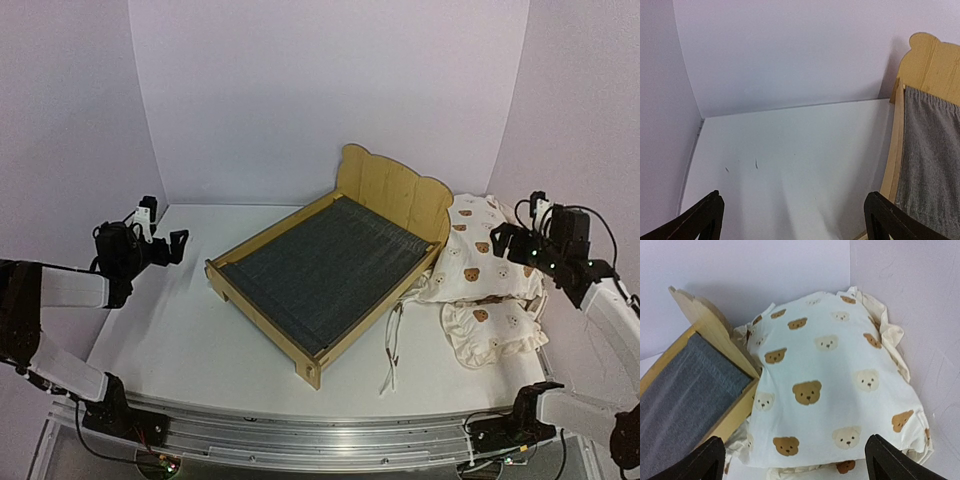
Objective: Set up the pet bed
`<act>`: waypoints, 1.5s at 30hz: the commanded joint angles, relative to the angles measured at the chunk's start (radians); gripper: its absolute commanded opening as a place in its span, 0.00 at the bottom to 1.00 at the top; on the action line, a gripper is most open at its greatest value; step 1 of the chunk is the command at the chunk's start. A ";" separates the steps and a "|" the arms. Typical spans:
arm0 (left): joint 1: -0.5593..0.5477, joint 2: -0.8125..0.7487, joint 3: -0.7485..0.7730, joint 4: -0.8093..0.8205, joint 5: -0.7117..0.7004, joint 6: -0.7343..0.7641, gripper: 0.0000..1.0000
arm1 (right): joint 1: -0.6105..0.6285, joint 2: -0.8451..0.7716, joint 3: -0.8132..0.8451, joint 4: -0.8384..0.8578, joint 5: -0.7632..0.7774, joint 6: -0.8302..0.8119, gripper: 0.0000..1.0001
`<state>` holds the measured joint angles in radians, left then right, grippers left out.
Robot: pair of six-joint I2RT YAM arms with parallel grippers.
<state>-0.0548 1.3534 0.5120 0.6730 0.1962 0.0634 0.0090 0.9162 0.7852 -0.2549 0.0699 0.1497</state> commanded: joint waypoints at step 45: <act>-0.089 0.112 0.665 -0.229 0.561 -0.229 1.00 | 0.095 0.473 1.038 0.323 -0.498 0.466 0.00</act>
<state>-0.1413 1.4641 1.1039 0.3854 0.7189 -0.1407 0.0189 1.3192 1.8622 -0.3511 -0.3219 0.3864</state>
